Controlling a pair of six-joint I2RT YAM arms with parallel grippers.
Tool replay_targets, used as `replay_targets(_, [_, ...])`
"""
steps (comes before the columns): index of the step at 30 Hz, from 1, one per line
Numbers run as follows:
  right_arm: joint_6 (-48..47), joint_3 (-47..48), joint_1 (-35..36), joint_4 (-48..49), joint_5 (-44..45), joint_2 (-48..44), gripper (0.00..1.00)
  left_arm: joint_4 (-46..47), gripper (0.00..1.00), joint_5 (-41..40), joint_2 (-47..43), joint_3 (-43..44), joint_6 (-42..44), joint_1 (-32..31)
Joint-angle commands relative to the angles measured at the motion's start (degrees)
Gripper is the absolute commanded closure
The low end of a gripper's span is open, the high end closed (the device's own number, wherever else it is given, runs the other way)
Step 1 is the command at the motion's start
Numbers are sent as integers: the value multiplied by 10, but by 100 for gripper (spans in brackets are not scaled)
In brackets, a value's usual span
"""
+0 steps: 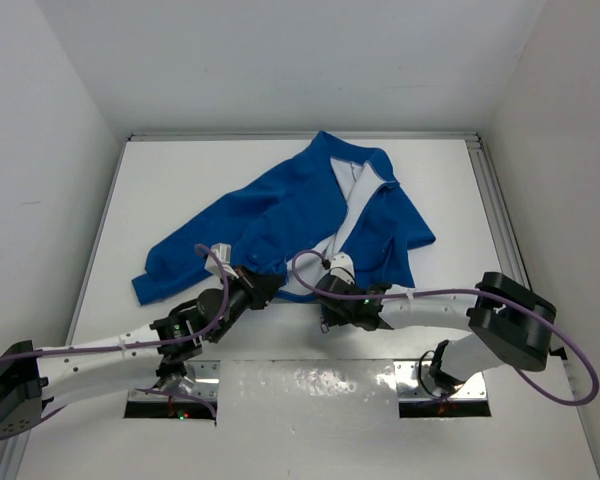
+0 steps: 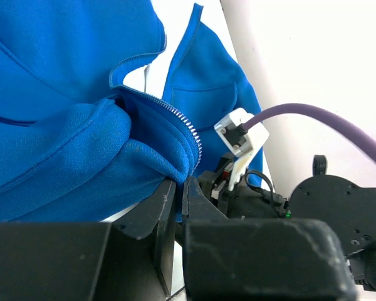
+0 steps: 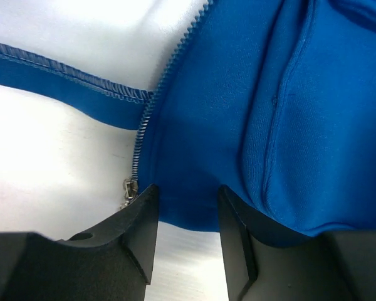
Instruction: Zip up the jacket
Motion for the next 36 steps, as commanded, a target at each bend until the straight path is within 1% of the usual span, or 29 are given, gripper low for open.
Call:
replay_targets(1, [-1, 21, 4, 4, 12, 15, 59, 17, 100, 1, -8, 1, 3, 4])
replay_targets(9, [3, 48, 17, -17, 11, 25, 58, 25, 100, -3, 6, -6, -10, 4])
replay_targets(14, [3, 49, 19, -16, 11, 24, 58, 24, 100, -4, 4, -7, -10, 4])
replay_targets(23, [42, 7, 19, 8, -4, 44, 60, 5, 100, -6, -16, -5, -2, 4])
replay_targets(26, [52, 0, 19, -1, -10, 47, 61, 7, 100, -12, -22, -9, -5, 4])
replay_targets(29, [56, -14, 19, 0, -10, 37, 70, -2, 100, -11, -21, -3, 0, 4])
replay_targets(30, [61, -15, 19, -4, -9, 36, 80, -3, 100, -11, -22, -4, -2, 4])
replay_targets(31, [62, -17, 19, -6, -9, 29, 85, -2, 100, -11, -23, -6, -5, 5])
replay_targets(33, [67, -25, 19, -3, -16, 19, 91, 0, 100, -6, -22, -7, -9, 4])
replay_targets(36, [66, -30, 19, 2, -21, 5, 98, -4, 100, -2, -22, -11, -13, 4])
